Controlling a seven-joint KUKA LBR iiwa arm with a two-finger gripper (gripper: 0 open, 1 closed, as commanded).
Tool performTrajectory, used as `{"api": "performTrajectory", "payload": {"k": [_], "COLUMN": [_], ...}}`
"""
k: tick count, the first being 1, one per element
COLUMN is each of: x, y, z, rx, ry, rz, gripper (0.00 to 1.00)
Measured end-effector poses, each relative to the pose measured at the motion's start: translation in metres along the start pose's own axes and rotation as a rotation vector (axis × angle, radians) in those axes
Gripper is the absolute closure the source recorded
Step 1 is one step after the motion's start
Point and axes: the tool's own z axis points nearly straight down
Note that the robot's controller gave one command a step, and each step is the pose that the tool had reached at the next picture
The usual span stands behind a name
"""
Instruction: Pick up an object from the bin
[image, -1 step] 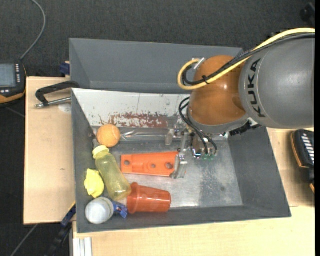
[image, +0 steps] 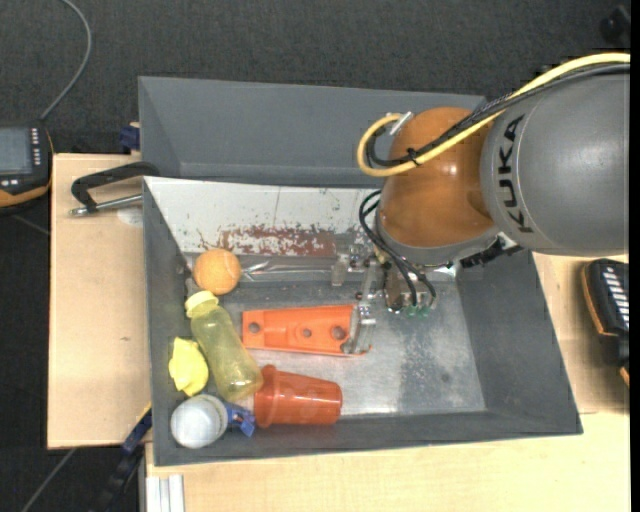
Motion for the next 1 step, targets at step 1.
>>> {"api": "performTrajectory", "payload": {"k": [1], "x": [-0.0027], "y": [0.0087], "z": [0.0196], "rx": [0.001], "ry": [-0.004], "rz": [-0.121], "gripper": [0.0]}}
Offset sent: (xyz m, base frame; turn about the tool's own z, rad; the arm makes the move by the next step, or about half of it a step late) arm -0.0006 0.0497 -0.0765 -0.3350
